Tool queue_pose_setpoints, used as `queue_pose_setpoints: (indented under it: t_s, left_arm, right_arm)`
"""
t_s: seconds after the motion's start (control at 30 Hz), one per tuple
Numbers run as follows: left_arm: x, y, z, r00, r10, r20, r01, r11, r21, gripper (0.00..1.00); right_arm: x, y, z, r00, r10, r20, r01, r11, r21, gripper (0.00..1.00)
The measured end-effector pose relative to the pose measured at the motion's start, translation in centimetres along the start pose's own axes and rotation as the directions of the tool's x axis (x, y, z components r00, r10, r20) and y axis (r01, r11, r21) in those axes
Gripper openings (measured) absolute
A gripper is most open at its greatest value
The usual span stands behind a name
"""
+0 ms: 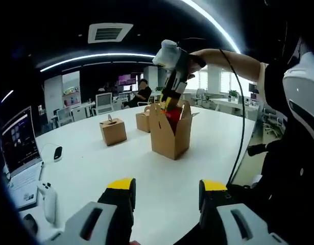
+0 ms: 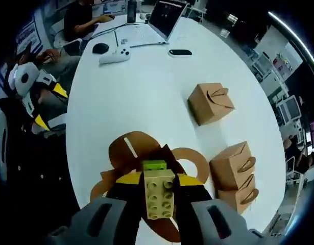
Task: Pick up one paper box from the group, open the paper box, and remove the item inside
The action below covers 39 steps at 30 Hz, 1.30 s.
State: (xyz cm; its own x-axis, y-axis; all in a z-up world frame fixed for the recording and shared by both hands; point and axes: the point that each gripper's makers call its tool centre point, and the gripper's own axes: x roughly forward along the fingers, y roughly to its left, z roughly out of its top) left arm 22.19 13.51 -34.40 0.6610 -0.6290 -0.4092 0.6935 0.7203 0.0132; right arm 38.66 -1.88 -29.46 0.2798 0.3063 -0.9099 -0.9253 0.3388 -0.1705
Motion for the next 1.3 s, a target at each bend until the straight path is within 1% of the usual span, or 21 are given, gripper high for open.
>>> queue_pose_setpoints:
  t_s: [0.1, 0.13, 0.17, 0.33, 0.5, 0.63, 0.67, 0.73, 0.8, 0.83, 0.87, 0.9, 0.97, 1.07, 1.13, 1.2, 1.3]
  left_arm:
    - [0.1, -0.2, 0.3, 1.000, -0.003, 0.003, 0.003, 1.000, 0.006, 0.51]
    - [0.1, -0.3, 0.4, 1.000, 0.000, 0.004, 0.000, 1.000, 0.009, 0.51]
    - [0.2, -0.4, 0.4, 1.000, 0.002, 0.003, -0.002, 1.000, 0.017, 0.51]
    - [0.4, -1.1, 0.8, 1.000, -0.017, 0.007, 0.017, 0.999, 0.028, 0.51]
    - [0.7, -1.5, 1.1, 1.000, -0.029, 0.007, 0.028, 0.999, 0.040, 0.51]
    - [1.1, -1.8, 1.5, 0.999, -0.035, 0.005, 0.035, 0.998, 0.053, 0.51]
    - [1.2, -1.9, 1.6, 0.999, -0.039, 0.005, 0.038, 0.998, 0.053, 0.51]
    - [1.5, -2.1, 1.8, 0.999, -0.047, 0.006, 0.046, 0.997, 0.058, 0.51]
    - [1.8, -2.6, 2.0, 0.998, -0.059, 0.005, 0.059, 0.996, 0.064, 0.51]
    - [1.9, -2.8, 2.0, 0.998, -0.064, 0.004, 0.064, 0.996, 0.068, 0.51]
    - [2.0, -2.9, 1.9, 0.998, -0.069, 0.002, 0.068, 0.995, 0.070, 0.51]
    - [2.1, -3.0, 1.8, 0.997, -0.073, -0.002, 0.073, 0.995, 0.070, 0.51]
    - [2.2, -3.1, 1.6, 0.997, -0.077, -0.007, 0.077, 0.995, 0.068, 0.51]
    - [2.5, -3.1, 1.4, 0.997, -0.078, -0.017, 0.079, 0.995, 0.064, 0.51]
    - [2.6, -3.1, 1.4, 0.997, -0.069, -0.024, 0.070, 0.995, 0.073, 0.51]
    - [2.6, -3.3, 1.4, 0.997, -0.073, -0.026, 0.075, 0.995, 0.073, 0.51]
    - [2.6, -3.5, 1.3, 0.997, -0.077, -0.030, 0.079, 0.994, 0.071, 0.51]
  right_arm:
    - [-1.9, 0.3, 0.2, 0.999, -0.004, 0.043, 0.003, 1.000, 0.018, 0.24]
    - [-2.0, 0.4, 0.1, 0.999, -0.004, 0.044, 0.004, 1.000, 0.018, 0.24]
    - [-2.9, 0.5, 0.0, 0.998, -0.017, 0.057, 0.016, 1.000, 0.019, 0.24]
    - [-5.3, 0.8, -0.8, 0.995, -0.043, 0.091, 0.039, 0.999, 0.036, 0.24]
    - [-7.8, 1.2, -3.4, 0.991, -0.076, 0.109, 0.070, 0.996, 0.061, 0.24]
    - [-8.6, 2.1, -6.2, 0.991, -0.081, 0.106, 0.072, 0.994, 0.083, 0.24]
    - [-8.5, 2.7, -7.1, 0.993, -0.069, 0.092, 0.060, 0.994, 0.093, 0.24]
    - [-8.2, 3.2, -8.6, 0.996, -0.059, 0.074, 0.051, 0.993, 0.103, 0.24]
    - [-7.7, 4.0, -10.8, 0.998, -0.040, 0.040, 0.035, 0.992, 0.119, 0.24]
    - [-7.4, 4.1, -11.4, 0.999, -0.038, 0.036, 0.033, 0.992, 0.122, 0.24]
    - [-6.7, 4.7, -12.7, 1.000, -0.018, 0.019, 0.015, 0.989, 0.145, 0.24]
    - [-5.9, 5.2, -14.0, 1.000, -0.004, 0.003, 0.003, 0.989, 0.148, 0.24]
    - [-4.8, 5.9, -15.4, 1.000, 0.020, -0.014, -0.017, 0.986, 0.168, 0.24]
    - [-2.0, 7.3, -17.6, 0.996, 0.064, -0.059, -0.053, 0.984, 0.172, 0.24]
    - [-0.7, 7.7, -18.2, 0.994, 0.069, -0.083, -0.055, 0.986, 0.155, 0.24]
    - [0.2, 7.9, -18.8, 0.991, 0.064, -0.115, -0.049, 0.991, 0.128, 0.24]
    - [1.0, 8.1, -19.2, 0.988, 0.060, -0.144, -0.046, 0.994, 0.099, 0.24]
